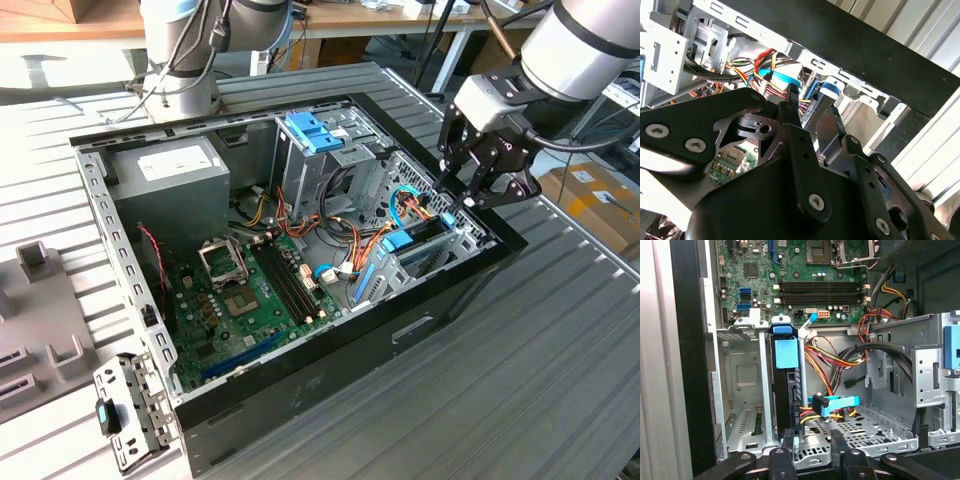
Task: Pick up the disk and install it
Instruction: 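Insert the second disk wire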
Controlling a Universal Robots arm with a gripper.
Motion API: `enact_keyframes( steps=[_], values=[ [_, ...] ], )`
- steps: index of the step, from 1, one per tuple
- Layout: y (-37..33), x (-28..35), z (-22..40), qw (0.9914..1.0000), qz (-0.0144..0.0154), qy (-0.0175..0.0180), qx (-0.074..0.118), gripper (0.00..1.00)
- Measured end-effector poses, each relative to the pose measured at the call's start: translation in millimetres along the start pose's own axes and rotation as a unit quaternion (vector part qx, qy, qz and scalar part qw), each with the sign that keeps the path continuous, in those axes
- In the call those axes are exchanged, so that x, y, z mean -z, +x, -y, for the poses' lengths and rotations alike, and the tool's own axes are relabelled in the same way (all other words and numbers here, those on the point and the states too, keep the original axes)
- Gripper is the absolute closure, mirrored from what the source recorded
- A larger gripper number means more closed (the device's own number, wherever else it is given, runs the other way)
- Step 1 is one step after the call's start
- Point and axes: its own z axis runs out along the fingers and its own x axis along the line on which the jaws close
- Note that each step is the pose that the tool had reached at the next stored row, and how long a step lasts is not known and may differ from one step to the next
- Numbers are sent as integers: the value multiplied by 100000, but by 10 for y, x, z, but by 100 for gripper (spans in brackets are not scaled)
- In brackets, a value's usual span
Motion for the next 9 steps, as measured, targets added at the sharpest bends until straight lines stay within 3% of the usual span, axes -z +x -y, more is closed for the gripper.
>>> enact_keyframes(
  steps=[1,4,9],
  values=[
    [-44,-6,-20,100000,-43,3,10,58],
    [-89,-11,-69,100000,-142,9,18,58],
    [-86,-8,-133,100000,-199,15,18,58]
  ],
)
